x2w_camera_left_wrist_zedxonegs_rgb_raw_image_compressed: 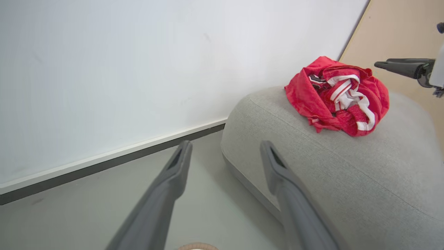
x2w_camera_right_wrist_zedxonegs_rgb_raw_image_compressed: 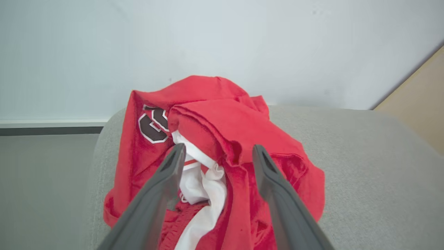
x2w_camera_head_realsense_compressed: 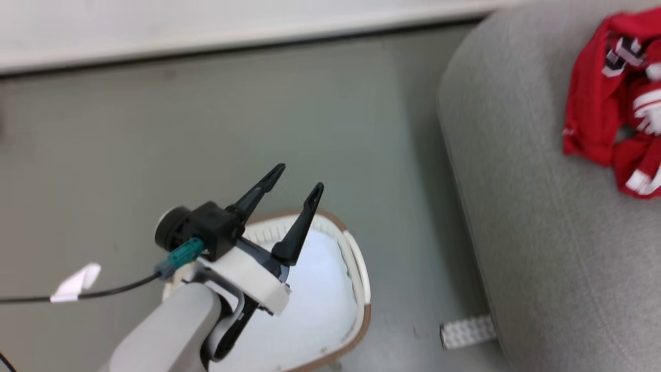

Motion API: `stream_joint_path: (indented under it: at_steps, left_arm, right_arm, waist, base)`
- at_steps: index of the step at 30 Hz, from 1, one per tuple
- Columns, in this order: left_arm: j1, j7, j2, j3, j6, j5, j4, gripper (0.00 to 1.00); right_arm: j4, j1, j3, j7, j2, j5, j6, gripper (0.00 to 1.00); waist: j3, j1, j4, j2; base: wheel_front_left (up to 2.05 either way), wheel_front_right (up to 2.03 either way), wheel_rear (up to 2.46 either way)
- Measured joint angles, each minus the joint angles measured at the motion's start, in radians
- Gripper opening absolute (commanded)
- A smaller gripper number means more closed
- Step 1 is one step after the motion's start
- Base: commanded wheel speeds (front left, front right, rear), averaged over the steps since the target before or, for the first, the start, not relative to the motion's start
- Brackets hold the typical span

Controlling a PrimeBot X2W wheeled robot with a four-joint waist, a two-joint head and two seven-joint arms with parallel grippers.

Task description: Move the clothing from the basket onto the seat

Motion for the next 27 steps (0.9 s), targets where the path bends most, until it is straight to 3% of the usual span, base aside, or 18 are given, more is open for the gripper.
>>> stream_joint_path:
  at_steps: [8,15,21,27]
  left_arm:
    - [0.088,-0.019,-0.022,0.094,0.035,-0.052,0.043,1.0]
    - [0.191,-0.022,-0.038,0.239,0.053,-0.065,0.045,1.0]
    - [0.283,-0.022,-0.063,0.356,0.047,-0.009,0.045,1.0]
    - [0.359,-0.022,-0.106,0.442,-0.011,0.043,0.061,1.0]
  right_arm:
    - [-0.255,0.166,0.056,-0.013,-0.01,0.093,0.0,1.0]
    - [-0.452,0.346,0.036,-0.068,0.033,0.142,0.0,1.0]
    - [-0.55,0.514,0.024,-0.145,0.162,0.087,0.0,1.0]
    - [-0.574,0.626,0.028,-0.254,0.275,0.008,0.0,1.0]
  waist:
    - [-0.187,-0.0001,0.042,0.0]
    - [-0.311,-0.0003,0.102,0.0]
    - [-0.362,-0.0003,0.166,0.0]
    - [-0.38,-0.0002,0.2,0.0]
  base:
    - [0.0,0.0,0.0]
    - [0.0,0.0,0.0]
    - [0.0,0.0,0.0]
    - [0.0,0.0,0.0]
